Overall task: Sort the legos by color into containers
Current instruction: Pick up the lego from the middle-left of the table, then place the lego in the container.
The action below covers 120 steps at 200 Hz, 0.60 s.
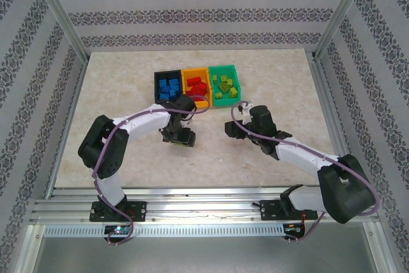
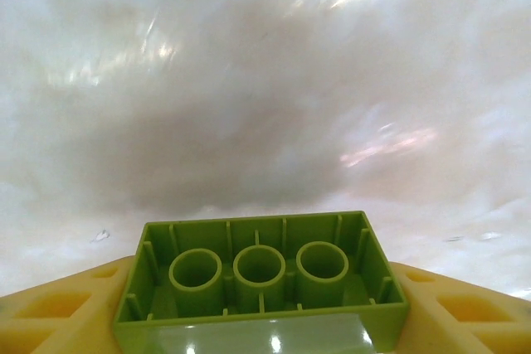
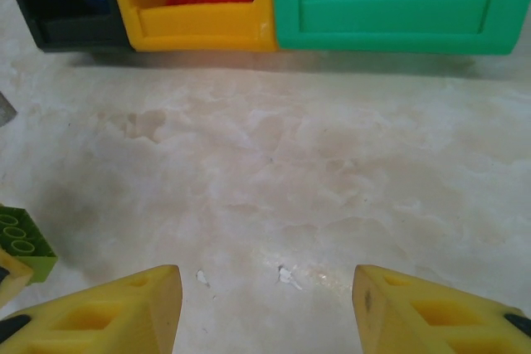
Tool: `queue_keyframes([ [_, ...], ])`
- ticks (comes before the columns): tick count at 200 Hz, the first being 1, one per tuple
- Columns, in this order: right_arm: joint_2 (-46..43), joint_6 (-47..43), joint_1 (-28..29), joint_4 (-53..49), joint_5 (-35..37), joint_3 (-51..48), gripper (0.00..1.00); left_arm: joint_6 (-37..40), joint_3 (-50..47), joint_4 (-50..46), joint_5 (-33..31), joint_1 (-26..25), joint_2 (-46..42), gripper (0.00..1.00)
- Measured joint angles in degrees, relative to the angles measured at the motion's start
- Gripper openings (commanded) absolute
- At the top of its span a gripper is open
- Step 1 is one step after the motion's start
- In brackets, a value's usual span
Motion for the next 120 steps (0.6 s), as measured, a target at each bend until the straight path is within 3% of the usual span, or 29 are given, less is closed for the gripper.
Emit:
queue_keyframes([
  [64,0.0,6.2,-8.7,4.5,-5.8,-3.5,0.57,0.0,17.9,0.5,2.0,0.0,1.4,0.67],
  [120,-0.8,10.2,-12.1,7.9,-8.6,-5.6,0.57,0.0,38.3,2.1,1.2,0.0,13.9,0.66],
])
